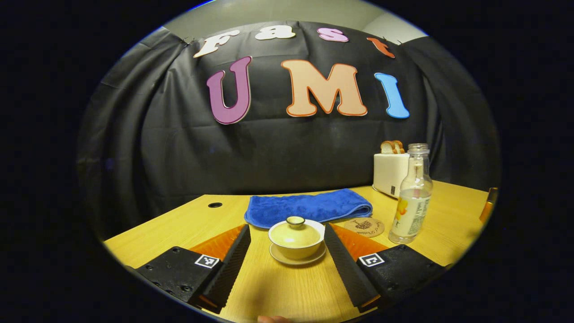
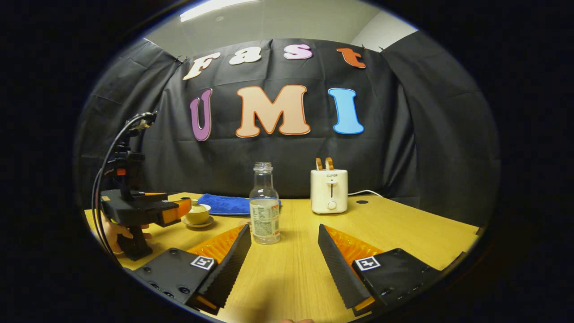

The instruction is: Open the teacup lid with one hand, grasp the water bottle and pour water into the teacup with the other hand; after pouring, place the water bottle on the coaster and then close the teacup lid.

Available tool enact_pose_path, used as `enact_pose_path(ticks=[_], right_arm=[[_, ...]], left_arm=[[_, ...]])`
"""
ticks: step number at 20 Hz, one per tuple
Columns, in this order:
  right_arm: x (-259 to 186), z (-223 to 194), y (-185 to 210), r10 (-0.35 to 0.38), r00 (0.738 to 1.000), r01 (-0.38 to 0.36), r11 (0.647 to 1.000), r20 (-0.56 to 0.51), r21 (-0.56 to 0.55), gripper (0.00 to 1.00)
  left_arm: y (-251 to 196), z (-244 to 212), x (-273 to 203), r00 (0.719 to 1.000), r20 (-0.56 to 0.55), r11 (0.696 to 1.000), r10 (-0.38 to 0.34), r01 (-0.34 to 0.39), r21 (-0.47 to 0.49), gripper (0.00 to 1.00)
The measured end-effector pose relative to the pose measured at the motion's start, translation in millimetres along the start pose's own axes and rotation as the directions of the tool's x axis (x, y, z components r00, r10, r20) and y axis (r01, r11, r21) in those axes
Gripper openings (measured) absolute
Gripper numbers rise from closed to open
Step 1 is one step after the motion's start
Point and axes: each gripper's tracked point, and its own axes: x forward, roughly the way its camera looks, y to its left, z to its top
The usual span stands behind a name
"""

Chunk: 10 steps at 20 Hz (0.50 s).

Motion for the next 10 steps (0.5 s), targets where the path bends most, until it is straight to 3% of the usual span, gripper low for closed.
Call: enact_pose_path(ticks=[10], right_arm=[[4.8,0.0,-19.5,-0.040,0.999,0.040,0.999,0.001,-0.002,0.97]], left_arm=[[-2.7,-5.1,53.5,0.998,-0.061,0.999,0.030,-0.027,0.039,0.95]])
